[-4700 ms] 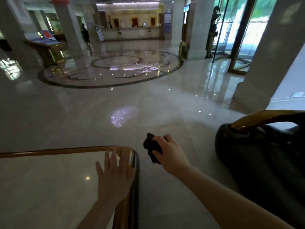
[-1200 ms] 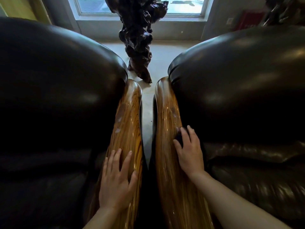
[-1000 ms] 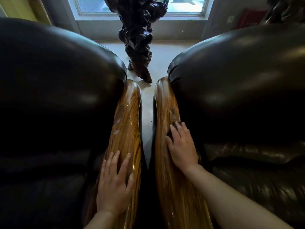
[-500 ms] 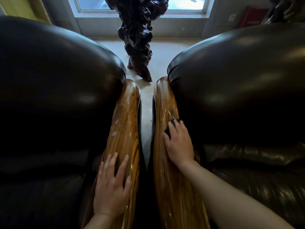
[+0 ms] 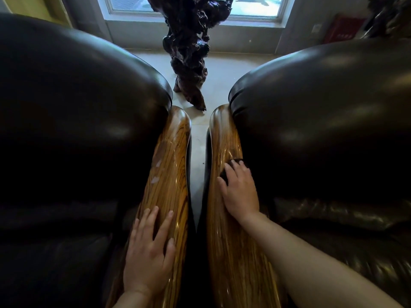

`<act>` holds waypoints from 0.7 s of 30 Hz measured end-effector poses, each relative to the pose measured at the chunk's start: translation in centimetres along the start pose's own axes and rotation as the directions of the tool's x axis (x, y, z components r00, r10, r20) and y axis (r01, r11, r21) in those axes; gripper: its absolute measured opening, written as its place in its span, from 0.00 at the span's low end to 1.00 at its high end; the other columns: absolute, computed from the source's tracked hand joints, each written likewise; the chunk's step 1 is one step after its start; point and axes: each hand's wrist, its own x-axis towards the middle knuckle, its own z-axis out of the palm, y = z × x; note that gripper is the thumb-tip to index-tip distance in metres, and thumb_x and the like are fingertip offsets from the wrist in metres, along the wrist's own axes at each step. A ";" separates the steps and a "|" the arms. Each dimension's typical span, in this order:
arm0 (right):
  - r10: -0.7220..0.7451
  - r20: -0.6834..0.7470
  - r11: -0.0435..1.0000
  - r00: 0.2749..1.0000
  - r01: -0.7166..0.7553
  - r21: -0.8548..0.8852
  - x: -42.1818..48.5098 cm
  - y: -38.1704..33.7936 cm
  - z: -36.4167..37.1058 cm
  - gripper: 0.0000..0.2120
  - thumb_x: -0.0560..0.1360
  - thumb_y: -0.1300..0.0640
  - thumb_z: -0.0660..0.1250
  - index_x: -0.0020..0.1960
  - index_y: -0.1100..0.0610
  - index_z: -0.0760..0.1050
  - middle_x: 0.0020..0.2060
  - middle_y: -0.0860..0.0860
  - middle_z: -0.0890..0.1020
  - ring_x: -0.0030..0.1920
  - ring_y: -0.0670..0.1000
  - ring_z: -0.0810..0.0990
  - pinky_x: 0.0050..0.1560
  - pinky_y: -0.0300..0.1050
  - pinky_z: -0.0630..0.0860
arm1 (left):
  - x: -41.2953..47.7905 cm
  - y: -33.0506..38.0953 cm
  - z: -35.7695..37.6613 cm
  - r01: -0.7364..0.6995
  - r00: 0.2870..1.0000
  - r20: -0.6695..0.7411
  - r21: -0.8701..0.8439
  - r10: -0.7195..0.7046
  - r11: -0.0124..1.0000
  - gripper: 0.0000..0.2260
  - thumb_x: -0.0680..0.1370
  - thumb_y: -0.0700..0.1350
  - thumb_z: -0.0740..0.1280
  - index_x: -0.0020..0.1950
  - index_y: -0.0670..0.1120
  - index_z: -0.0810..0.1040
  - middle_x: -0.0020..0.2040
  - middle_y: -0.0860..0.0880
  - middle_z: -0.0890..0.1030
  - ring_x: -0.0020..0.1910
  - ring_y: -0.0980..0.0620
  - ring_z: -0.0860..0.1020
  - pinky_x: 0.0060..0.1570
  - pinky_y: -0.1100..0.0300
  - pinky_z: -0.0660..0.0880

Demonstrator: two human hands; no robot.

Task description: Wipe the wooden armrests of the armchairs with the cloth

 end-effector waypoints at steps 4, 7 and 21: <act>-0.241 0.025 0.970 0.970 0.242 -0.021 -5.6 -0.4 0.5 0.22 0.83 0.42 0.55 0.75 0.46 0.64 0.76 0.46 0.64 0.79 0.48 0.53 0.77 0.52 0.54 | -0.1 0.2 -0.1 -0.002 1.000 0.012 -0.007 0.002 1.000 0.26 0.78 0.57 0.52 0.77 0.59 0.57 0.79 0.50 0.57 0.79 0.53 0.50 0.77 0.45 0.50; -0.403 0.064 0.915 0.913 0.404 -0.009 -7.8 1.4 0.1 0.20 0.83 0.44 0.56 0.73 0.47 0.68 0.75 0.46 0.67 0.78 0.48 0.56 0.77 0.51 0.57 | 0.0 -0.1 0.1 -0.016 1.000 0.013 -0.028 0.017 0.999 0.26 0.78 0.55 0.53 0.77 0.58 0.59 0.79 0.50 0.58 0.79 0.51 0.52 0.76 0.45 0.50; 0.052 0.083 0.998 0.995 -0.055 0.034 6.6 0.6 -0.2 0.32 0.81 0.39 0.57 0.78 0.55 0.59 0.78 0.54 0.60 0.79 0.56 0.52 0.77 0.53 0.52 | 0.0 -0.1 0.1 -0.041 0.999 -0.021 0.006 0.041 0.999 0.26 0.78 0.52 0.56 0.77 0.56 0.61 0.78 0.48 0.60 0.79 0.50 0.53 0.76 0.47 0.48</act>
